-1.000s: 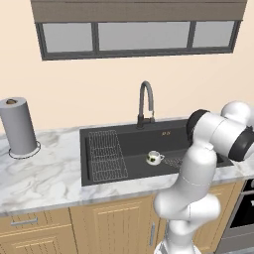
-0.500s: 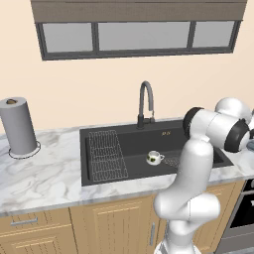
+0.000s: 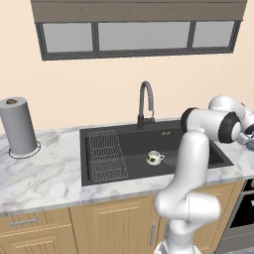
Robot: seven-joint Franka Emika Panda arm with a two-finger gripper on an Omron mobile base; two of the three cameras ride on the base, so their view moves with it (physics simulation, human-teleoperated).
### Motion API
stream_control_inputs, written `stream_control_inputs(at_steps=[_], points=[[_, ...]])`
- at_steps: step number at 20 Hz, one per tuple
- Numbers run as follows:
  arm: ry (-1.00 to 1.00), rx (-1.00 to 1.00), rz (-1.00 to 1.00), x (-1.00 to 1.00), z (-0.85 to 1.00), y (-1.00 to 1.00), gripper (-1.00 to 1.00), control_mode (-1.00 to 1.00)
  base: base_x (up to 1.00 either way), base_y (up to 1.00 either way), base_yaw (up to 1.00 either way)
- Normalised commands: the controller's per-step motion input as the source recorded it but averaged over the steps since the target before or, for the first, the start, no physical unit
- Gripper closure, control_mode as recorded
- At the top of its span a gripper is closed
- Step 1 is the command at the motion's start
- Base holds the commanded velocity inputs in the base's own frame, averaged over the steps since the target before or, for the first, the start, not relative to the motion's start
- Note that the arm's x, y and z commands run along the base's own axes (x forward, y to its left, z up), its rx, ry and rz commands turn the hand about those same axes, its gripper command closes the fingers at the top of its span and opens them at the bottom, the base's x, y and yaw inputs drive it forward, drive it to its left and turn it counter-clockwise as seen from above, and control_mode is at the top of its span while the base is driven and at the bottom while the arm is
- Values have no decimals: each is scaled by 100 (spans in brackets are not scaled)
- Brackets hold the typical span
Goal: Pick the mug and place it in the sink. Pick the bowl and place it in the open cabinet and then close the cabinet.
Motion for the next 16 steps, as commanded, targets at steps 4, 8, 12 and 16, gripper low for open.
stream_control_inputs(at_steps=[4,8,12,16], points=[[2,7,3,19,-27,-24,-100,-100,0,0,0],[0,3,0,0,-48,-1,100,-100,0,0,0],[0,0,0,-33,-31,12,100,-100,0,0,0],[0,-7,4,-62,-35,94,100,-100,0,0,0]])
